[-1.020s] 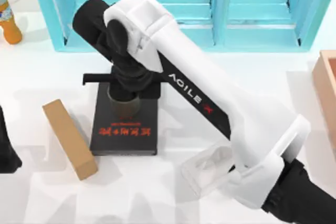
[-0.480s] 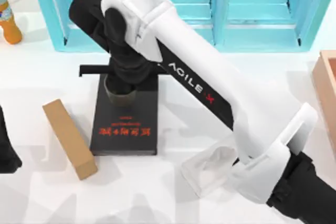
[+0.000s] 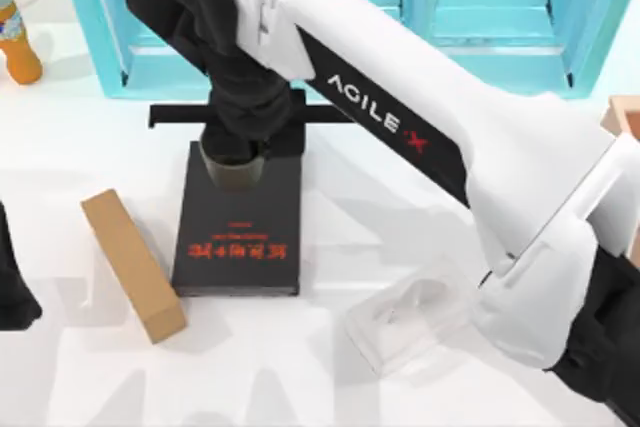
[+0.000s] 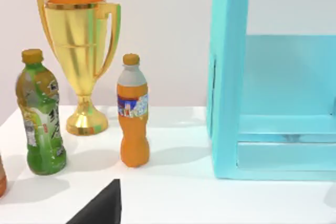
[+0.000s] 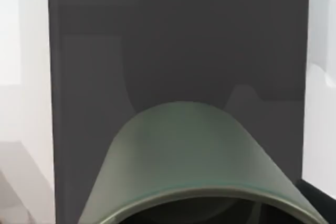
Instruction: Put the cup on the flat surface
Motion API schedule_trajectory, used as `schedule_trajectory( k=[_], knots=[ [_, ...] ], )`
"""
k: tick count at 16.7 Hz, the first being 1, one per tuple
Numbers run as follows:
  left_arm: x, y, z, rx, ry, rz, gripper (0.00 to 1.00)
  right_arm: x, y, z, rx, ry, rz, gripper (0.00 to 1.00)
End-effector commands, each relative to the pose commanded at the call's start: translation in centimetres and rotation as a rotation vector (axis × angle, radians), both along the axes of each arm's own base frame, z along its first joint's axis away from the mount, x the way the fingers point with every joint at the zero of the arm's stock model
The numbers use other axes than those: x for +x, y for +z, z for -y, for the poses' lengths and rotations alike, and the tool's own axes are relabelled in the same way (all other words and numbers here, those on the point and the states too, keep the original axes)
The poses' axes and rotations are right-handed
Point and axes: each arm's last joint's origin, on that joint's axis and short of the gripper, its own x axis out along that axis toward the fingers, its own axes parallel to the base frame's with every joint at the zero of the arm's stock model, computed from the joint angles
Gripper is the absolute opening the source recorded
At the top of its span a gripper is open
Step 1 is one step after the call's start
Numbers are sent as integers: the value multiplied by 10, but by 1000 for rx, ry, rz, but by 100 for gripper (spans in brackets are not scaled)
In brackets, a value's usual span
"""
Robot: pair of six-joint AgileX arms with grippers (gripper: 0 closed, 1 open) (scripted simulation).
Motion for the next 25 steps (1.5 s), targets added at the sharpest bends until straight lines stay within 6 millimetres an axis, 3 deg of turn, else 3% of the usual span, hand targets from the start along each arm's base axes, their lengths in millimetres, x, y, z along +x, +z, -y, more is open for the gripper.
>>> schedule_trajectory(
  k=[7,10,13,19,21,25],
  knots=[
    [0,0,0,0,0,0,100,6,6,9,-3,-1,-4,0],
    [0,0,0,0,0,0,100,21,21,38,-13,-4,-25,0],
    [0,0,0,0,0,0,100,33,32,80,-36,-6,-82,0],
    [0,0,0,0,0,0,100,36,43,158,-54,-2,-199,0],
    [0,0,0,0,0,0,100,35,45,168,-52,-1,-210,0],
    [0,0,0,0,0,0,100,35,43,167,-56,2,-213,0]
  ],
)
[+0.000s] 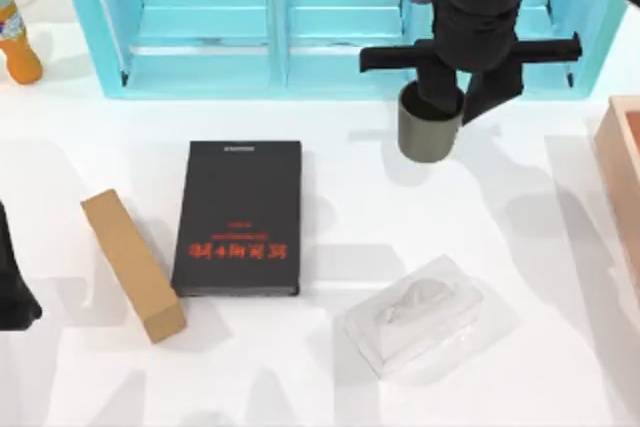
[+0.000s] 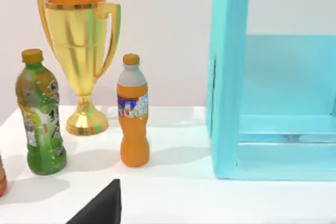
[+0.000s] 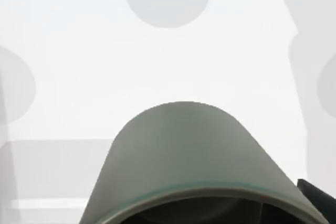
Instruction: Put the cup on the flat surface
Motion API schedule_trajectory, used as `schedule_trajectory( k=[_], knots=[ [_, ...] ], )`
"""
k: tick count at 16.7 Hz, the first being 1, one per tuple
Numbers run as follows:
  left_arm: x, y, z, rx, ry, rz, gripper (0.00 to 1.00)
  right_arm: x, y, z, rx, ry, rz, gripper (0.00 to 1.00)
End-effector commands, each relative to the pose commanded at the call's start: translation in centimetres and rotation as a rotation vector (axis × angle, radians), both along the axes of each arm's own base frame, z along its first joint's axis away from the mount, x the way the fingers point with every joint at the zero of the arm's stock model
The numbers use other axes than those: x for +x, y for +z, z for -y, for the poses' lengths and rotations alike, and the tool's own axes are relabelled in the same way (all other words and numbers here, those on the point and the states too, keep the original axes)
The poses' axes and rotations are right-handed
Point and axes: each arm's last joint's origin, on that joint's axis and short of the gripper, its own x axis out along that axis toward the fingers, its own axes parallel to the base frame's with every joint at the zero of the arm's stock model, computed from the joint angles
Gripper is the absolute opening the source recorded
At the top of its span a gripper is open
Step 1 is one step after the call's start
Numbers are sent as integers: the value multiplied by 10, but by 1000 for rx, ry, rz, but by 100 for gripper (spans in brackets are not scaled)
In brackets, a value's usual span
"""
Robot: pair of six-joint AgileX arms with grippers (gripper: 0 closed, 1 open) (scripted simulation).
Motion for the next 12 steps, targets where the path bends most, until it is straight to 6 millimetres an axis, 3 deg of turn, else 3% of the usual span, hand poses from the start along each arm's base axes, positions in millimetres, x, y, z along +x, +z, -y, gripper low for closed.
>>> schedule_trajectory(
  k=[3,8,12],
  knots=[
    [0,0,0,0,0,0,100,1,-10,-2,0,3,1,0],
    [0,0,0,0,0,0,100,4,-56,-5,5,-2,4,0],
    [0,0,0,0,0,0,100,4,-63,-5,4,-3,2,0]
  ],
)
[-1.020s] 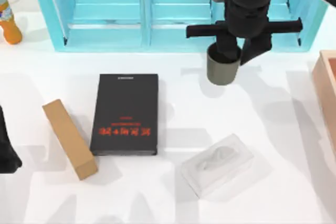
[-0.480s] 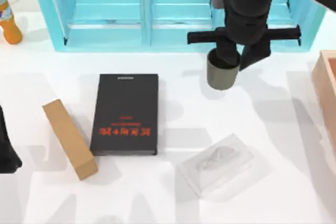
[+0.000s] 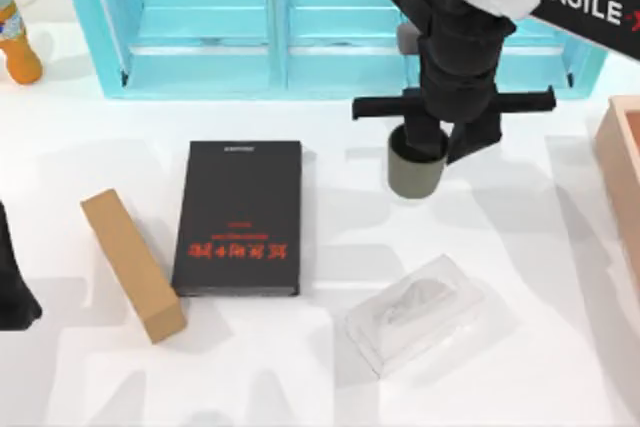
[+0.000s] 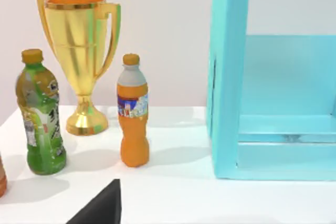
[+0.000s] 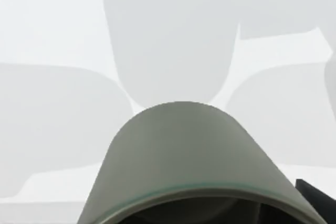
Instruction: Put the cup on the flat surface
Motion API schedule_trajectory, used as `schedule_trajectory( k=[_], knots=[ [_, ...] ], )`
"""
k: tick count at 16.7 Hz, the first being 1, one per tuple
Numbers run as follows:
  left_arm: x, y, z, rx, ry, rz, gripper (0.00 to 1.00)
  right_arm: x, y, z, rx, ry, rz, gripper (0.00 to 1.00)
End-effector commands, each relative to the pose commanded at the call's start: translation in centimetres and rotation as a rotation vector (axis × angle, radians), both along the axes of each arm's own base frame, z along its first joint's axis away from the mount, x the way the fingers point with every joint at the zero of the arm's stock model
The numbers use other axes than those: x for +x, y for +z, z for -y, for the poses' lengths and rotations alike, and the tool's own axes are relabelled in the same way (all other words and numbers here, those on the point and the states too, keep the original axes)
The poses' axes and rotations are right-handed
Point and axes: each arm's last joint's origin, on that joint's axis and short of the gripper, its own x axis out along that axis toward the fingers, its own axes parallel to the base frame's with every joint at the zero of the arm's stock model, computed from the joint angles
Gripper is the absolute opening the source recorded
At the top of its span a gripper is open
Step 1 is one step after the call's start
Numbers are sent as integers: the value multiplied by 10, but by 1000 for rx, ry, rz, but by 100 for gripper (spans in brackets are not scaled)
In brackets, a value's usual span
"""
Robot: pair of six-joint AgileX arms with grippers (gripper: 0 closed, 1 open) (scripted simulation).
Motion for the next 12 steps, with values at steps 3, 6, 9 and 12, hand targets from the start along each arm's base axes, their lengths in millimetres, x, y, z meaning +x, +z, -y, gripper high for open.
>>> schedule_trajectory(
  k=[3,6,9,12],
  knots=[
    [0,0,0,0,0,0,100,0,0,0,0,0,0,15],
    [0,0,0,0,0,0,100,0,0,0,0,0,0,38],
    [0,0,0,0,0,0,100,0,0,0,0,0,0,60],
    [0,0,0,0,0,0,100,0,0,0,0,0,0,83]
  ],
)
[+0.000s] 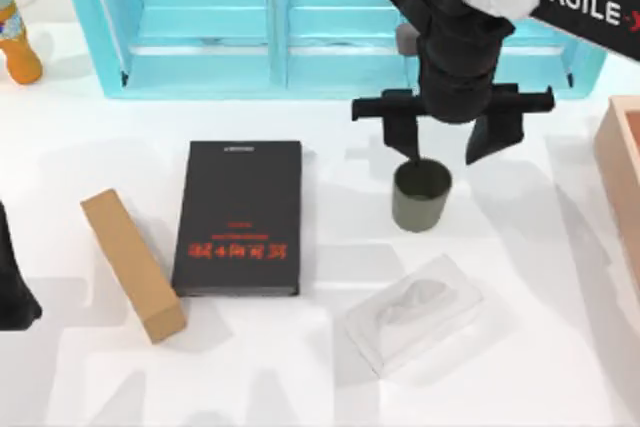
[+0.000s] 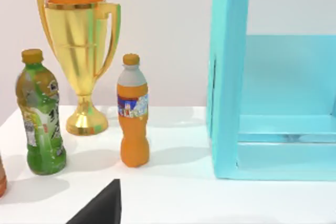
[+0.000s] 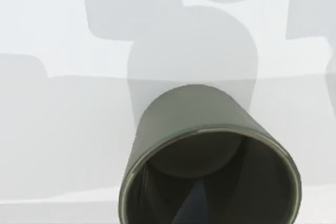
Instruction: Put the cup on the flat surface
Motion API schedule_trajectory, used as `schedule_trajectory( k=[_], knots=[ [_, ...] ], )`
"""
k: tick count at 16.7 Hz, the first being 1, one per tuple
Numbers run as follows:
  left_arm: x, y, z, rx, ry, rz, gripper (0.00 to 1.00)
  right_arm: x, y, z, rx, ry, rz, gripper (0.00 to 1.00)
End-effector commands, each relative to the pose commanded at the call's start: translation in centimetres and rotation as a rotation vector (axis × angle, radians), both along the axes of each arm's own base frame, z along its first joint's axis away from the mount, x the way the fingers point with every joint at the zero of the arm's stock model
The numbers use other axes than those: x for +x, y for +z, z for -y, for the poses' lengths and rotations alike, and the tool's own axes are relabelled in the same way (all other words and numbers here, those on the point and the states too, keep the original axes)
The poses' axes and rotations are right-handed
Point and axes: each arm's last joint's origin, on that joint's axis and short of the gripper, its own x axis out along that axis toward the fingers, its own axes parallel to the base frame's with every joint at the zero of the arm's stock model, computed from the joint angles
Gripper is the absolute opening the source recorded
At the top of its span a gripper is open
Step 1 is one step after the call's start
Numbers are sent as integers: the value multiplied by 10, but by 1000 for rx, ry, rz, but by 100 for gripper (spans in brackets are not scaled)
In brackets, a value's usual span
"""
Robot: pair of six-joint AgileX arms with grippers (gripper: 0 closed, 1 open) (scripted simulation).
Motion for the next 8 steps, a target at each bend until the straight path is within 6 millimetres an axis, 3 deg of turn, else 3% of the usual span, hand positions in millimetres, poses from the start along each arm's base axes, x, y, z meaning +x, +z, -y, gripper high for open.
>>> schedule_trajectory(
  k=[2,8],
  knots=[
    [0,0,0,0,0,0,100,0,0,0,0,0,0,98],
    [0,0,0,0,0,0,100,0,0,0,0,0,0,100]
  ],
)
